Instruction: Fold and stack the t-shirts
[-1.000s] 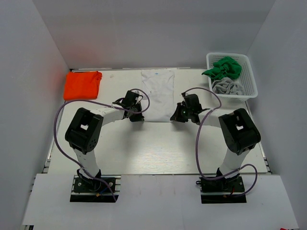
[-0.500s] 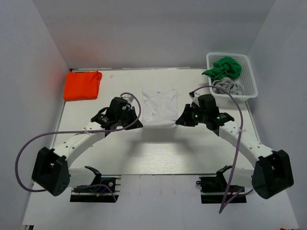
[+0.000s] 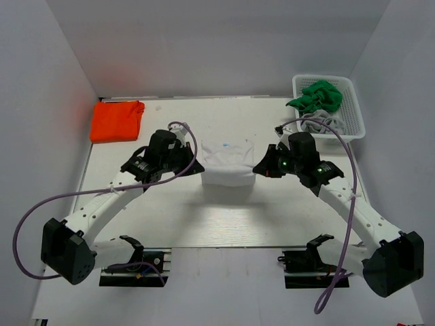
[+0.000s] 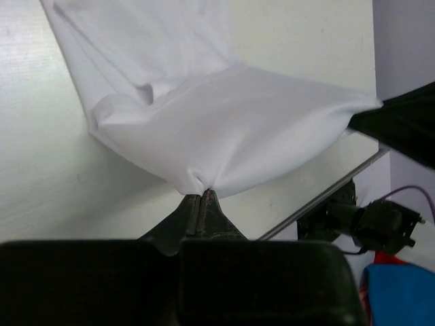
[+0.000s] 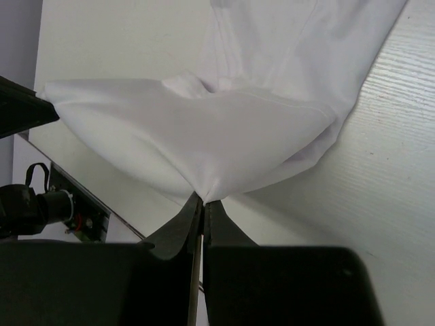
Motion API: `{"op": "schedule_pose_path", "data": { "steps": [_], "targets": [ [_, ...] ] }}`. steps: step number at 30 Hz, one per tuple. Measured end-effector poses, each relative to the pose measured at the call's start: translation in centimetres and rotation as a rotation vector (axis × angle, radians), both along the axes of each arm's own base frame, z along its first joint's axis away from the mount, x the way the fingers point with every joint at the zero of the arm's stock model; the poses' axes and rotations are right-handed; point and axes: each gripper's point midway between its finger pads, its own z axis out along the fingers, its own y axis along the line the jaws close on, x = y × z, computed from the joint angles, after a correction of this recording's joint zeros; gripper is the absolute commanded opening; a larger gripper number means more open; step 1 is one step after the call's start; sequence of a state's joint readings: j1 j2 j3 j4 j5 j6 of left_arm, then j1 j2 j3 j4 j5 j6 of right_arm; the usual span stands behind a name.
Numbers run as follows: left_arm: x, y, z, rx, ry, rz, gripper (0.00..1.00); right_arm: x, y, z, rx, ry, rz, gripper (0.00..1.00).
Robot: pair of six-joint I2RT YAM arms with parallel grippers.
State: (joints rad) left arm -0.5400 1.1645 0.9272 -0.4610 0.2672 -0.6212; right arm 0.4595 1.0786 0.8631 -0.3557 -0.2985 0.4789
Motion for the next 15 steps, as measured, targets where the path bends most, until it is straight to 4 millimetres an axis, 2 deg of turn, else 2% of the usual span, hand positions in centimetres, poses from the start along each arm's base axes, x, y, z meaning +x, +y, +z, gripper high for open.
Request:
{"op": "schedule_pose_path", "data": {
  "steps": [3, 7, 11, 15],
  "targets": [
    [2.5, -0.7, 1.5, 0.016, -0.028, 0.027, 0.00, 1.2, 0.2, -0.2, -0.013, 0.011, -0.020, 0.00],
    [6.7, -1.1, 3.4, 0.045, -0.088, 0.100, 0.00, 4.4, 0.3, -0.4, -0.050, 0.016, -0.072, 0.00],
    [10.0, -1.0, 2.8, 0.109, -0.103, 0.170, 0.00, 7.3, 0.2, -0.6, -0.080, 0.002, -0.124, 0.00],
    [13.4, -1.1, 1.0, 0.191, -0.098, 0.234, 0.00, 10.4, 0.3, -1.0, -0.110, 0.004, -0.154, 0.00]
  ]
}}
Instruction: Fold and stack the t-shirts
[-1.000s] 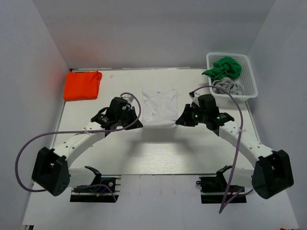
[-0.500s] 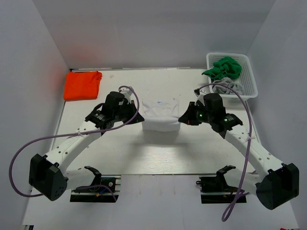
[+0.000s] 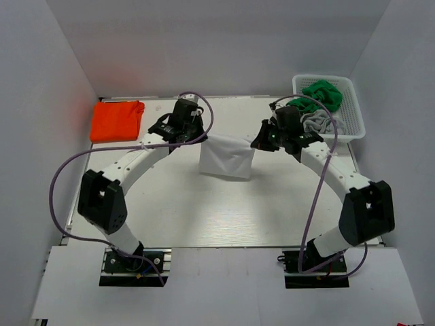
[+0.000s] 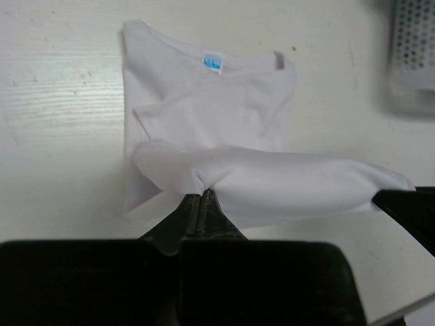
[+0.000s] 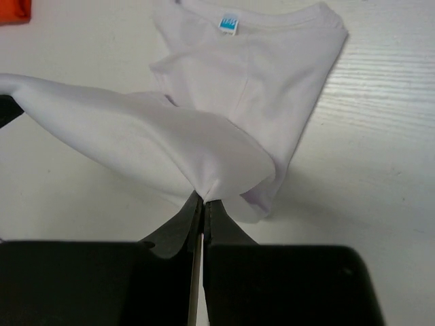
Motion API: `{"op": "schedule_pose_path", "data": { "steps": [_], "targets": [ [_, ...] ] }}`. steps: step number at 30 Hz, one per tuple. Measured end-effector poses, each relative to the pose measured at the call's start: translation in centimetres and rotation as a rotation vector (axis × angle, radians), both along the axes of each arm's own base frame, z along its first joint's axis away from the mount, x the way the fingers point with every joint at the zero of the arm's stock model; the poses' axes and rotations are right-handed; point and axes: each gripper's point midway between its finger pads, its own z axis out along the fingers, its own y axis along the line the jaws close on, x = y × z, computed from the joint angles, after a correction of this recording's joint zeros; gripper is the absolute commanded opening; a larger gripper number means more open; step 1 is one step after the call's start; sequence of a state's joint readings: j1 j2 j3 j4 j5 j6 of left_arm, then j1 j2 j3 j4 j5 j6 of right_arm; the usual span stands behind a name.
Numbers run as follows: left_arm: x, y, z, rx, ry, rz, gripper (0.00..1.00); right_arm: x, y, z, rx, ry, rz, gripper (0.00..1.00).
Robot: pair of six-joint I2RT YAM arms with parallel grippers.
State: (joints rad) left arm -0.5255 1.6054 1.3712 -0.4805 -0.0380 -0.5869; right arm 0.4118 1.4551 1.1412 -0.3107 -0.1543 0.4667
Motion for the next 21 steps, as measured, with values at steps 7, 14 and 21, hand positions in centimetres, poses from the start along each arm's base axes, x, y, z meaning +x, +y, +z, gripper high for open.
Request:
{"op": "schedule_pose_path", "data": {
  "steps": [7, 14, 21],
  "targets": [
    [5.2, -0.2, -3.1, 0.105, 0.028, 0.079, 0.00, 5.3, -0.5, -2.2, -0.039, 0.037, -0.060, 0.00],
    [9.3, -0.5, -6.4, 0.151, 0.058, 0.106, 0.00, 9.1, -0.9, -4.5, -0.069, 0.068, -0.099, 0.00],
    [13.5, 0.1, -9.7, 0.199, 0.074, 0.124, 1.00, 14.4, 0.2, -9.1, -0.089, 0.057, -0.062, 0.90]
  ]
}}
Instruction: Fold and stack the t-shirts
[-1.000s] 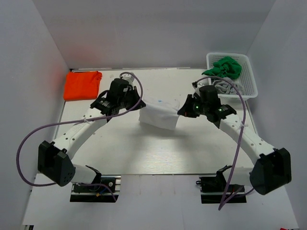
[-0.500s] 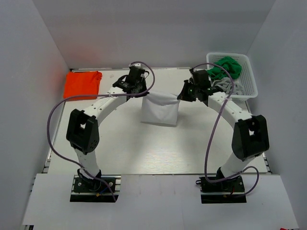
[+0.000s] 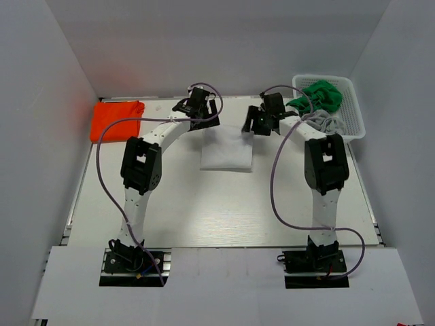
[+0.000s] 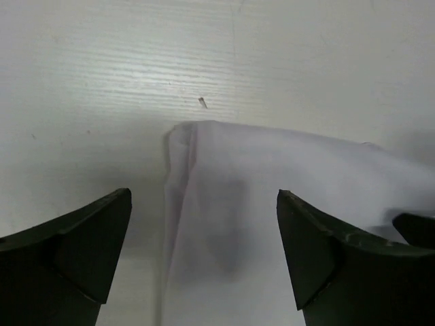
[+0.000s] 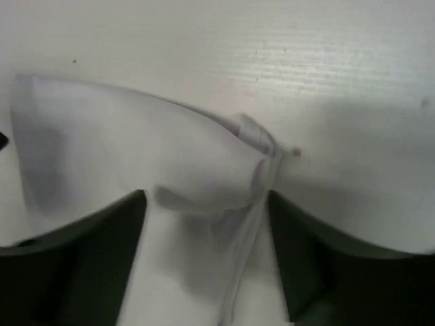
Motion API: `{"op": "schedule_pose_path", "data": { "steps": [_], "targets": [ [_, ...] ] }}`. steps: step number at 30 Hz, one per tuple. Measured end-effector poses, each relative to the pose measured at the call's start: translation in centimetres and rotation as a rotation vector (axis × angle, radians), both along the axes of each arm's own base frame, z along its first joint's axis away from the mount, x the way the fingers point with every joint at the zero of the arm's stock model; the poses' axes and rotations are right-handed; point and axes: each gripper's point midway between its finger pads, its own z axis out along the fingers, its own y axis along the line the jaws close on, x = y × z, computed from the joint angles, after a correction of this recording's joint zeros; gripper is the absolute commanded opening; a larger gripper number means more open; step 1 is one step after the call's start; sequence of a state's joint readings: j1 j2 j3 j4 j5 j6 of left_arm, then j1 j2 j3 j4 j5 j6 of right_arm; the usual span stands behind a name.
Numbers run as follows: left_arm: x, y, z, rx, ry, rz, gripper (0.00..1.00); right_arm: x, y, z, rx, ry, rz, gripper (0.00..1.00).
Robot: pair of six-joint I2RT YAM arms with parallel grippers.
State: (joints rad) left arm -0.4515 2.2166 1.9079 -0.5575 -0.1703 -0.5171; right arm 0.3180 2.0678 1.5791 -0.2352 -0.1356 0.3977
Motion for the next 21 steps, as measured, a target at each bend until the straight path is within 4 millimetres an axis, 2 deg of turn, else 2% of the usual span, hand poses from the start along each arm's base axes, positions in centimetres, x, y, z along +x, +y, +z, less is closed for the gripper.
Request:
{"op": "schedule_pose_path", "data": {
  "steps": [2, 3, 5, 7, 9, 12, 16, 18, 19, 21],
  "targets": [
    [1.1, 0.5, -0.5, 0.006, -0.001, 0.003, 1.00, 1.5, 0.4, -1.5, -0.009, 0.000, 0.021, 0.90],
    [1.3, 0.6, -0.7, 0.009, 0.002, -0.001, 1.00, 1.6, 0.5, -1.9, -0.011, 0.002, 0.030, 0.90],
    [1.1, 1.1, -1.1, 0.013, 0.015, -0.007, 1.00, 1.1, 0.4, -2.3, -0.014, 0.014, 0.038, 0.90],
    [0.4, 1.7, -1.6, 0.007, 0.018, -0.020, 1.00, 0.2, 0.2, -1.9, -0.009, 0.001, 0.038, 0.90],
    [-1.4, 2.1, -2.4, 0.009, 0.046, -0.045, 1.00, -1.6, -0.5, -0.8, -0.005, -0.007, 0.036, 0.90],
    [-4.4, 2.1, -3.5, 0.018, 0.093, -0.096, 1.00, -4.1, -1.2, 2.2, 0.011, -0.056, 0.033, 0.90],
    [-6.1, 1.0, -4.8, 0.007, 0.132, -0.159, 0.85, -5.9, -1.8, 6.2, 0.049, -0.148, 0.025, 0.90],
    [-6.5, 0.5, -5.4, 0.008, 0.143, -0.182, 0.73, -6.7, -2.1, 7.2, 0.057, -0.171, 0.020, 0.90],
    [-6.5, 0.5, -5.5, 0.010, 0.146, -0.185, 0.73, -7.0, -2.2, 7.3, 0.055, -0.172, 0.017, 0.90],
    [-6.5, 0.3, -6.1, 0.019, 0.160, -0.191, 0.65, -7.7, -2.7, 7.1, 0.046, -0.171, 0.006, 0.90]
  ]
}}
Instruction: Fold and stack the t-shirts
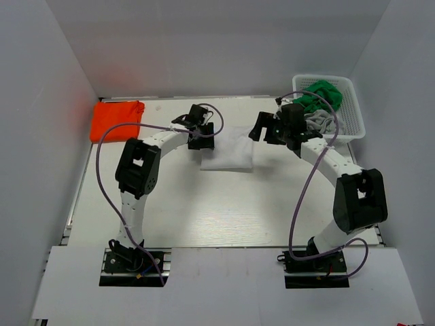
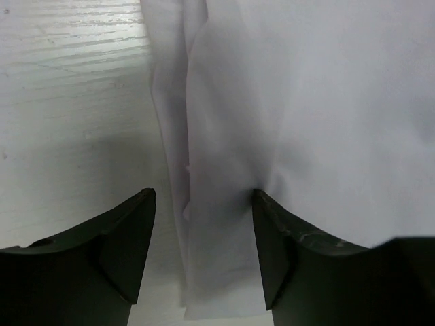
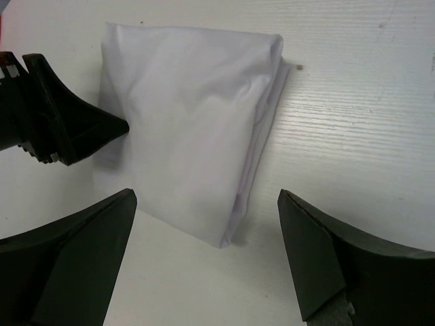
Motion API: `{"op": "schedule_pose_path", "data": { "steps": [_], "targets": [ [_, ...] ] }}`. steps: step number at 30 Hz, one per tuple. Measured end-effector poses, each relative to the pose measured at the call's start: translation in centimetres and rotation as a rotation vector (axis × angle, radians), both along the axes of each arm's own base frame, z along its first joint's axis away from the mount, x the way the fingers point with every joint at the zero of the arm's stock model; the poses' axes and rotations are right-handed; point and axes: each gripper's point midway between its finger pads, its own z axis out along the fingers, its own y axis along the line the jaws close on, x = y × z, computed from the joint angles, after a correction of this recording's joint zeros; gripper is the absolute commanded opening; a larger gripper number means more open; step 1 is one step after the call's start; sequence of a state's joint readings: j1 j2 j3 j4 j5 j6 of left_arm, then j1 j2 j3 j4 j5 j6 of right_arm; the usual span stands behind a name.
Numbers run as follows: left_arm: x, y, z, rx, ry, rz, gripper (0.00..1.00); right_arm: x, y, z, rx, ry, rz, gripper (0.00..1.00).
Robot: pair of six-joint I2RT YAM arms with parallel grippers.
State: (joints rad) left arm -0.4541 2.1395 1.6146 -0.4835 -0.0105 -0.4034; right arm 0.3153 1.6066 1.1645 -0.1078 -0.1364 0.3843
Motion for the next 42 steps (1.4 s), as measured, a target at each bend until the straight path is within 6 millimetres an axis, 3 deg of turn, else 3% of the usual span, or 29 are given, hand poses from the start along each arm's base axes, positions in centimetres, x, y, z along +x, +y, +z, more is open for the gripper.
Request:
{"op": "schedule_pose_path", "data": {
  "steps": [3, 8, 12, 18, 22, 26, 32, 38, 42],
  "targets": [
    [0.3, -0.1, -1.2, 0.014, 0.016, -0.002, 0.55, -1.0, -0.8, -0.4, -0.019, 0.009, -0.022, 0.90],
    [0.4, -0.1, -1.4, 0.021, 0.020, -0.002, 0.41, -1.9, -1.9, 0.5, -0.038, -0.018, -0.057, 0.90],
    [0.9, -0.5, -1.5, 0.013, 0.020, -0.004, 0.00, -2.2, -2.4, 1.8, -0.034, -0.066, -0.070, 0.90],
    [2.6, -0.2, -1.1, 0.079, -0.008, 0.014, 0.00, -2.9, -3.3, 1.7, -0.048, -0.100, -0.083, 0.90],
    [3.6, 3.4, -0.7, 0.233, -0.051, 0.064, 0.00, -3.0, -3.9, 1.5, -0.067, -0.126, -0.100, 0.90],
    [5.0, 7.8, 0.9, 0.396, -0.113, 0.105, 0.00, -2.5, -4.6, 1.5, -0.082, -0.159, -0.142, 0.90],
    [6.9, 14.2, 5.6, 0.569, -0.210, 0.163, 0.00, -2.5, -4.9, 0.4, -0.073, -0.171, -0.162, 0.90],
    [9.2, 20.6, 9.8, 0.694, -0.301, 0.223, 0.00, -1.7, -5.1, 0.7, -0.076, -0.199, -0.179, 0.90],
    [10.2, 24.2, 11.9, 0.768, -0.325, 0.238, 0.00, -0.9, -5.0, -1.2, -0.110, -0.163, -0.173, 0.90]
  ]
}}
